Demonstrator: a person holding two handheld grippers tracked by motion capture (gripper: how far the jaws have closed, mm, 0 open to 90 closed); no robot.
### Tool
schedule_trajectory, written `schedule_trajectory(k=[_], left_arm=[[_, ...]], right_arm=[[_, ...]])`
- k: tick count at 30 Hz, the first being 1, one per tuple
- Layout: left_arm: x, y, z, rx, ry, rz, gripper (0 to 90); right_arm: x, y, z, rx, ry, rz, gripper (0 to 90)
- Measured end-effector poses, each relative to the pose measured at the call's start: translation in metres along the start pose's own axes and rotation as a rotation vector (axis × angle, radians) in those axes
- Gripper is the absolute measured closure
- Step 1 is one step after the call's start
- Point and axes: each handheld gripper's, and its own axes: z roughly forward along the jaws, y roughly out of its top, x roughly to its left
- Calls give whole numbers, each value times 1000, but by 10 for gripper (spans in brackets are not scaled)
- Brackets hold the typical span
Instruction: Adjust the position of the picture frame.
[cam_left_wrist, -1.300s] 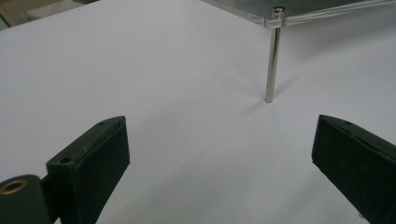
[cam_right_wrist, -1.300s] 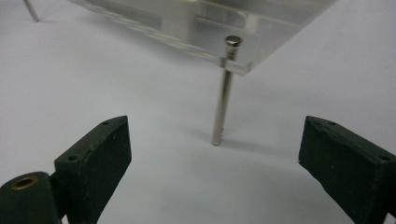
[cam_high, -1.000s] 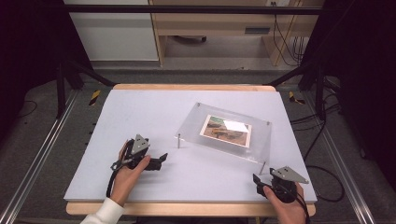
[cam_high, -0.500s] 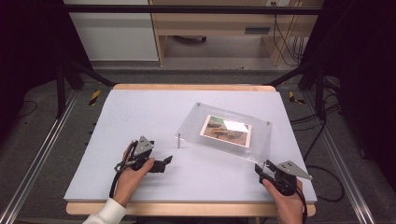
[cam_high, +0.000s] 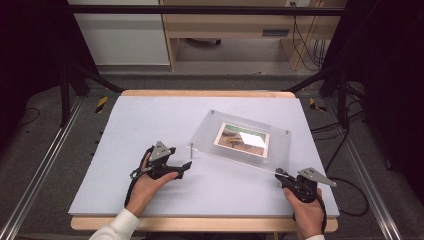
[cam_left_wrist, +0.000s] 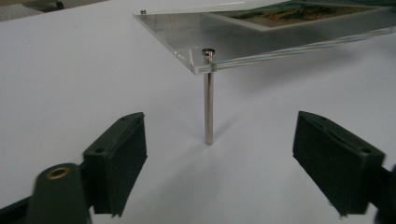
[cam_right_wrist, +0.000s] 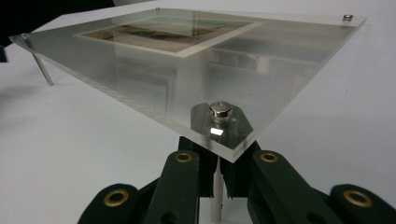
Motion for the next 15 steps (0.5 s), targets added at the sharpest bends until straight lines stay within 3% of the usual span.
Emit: schedule_trajectory(k=[4, 6, 8, 9, 12, 15], left_arm=[[1, 4, 18, 13, 10, 17, 294], [2, 6, 25, 5, 21, 6, 408], [3, 8, 32, -14, 31, -5, 439], [4, 9, 35, -22, 30, -7, 523], [5, 14, 42, -32, -1, -16, 601], [5, 17, 45, -49, 4, -23, 713]], right_arm=[[-1, 2, -1, -10, 16, 22, 844], [-2, 3, -1, -14, 22, 22, 844], [-2, 4, -1, -12, 23, 23, 844], [-2, 4, -2, -11, 25, 27, 844], [-3, 4, -2, -10, 28, 28, 844], [-3, 4, -2, -5, 30, 27, 843]])
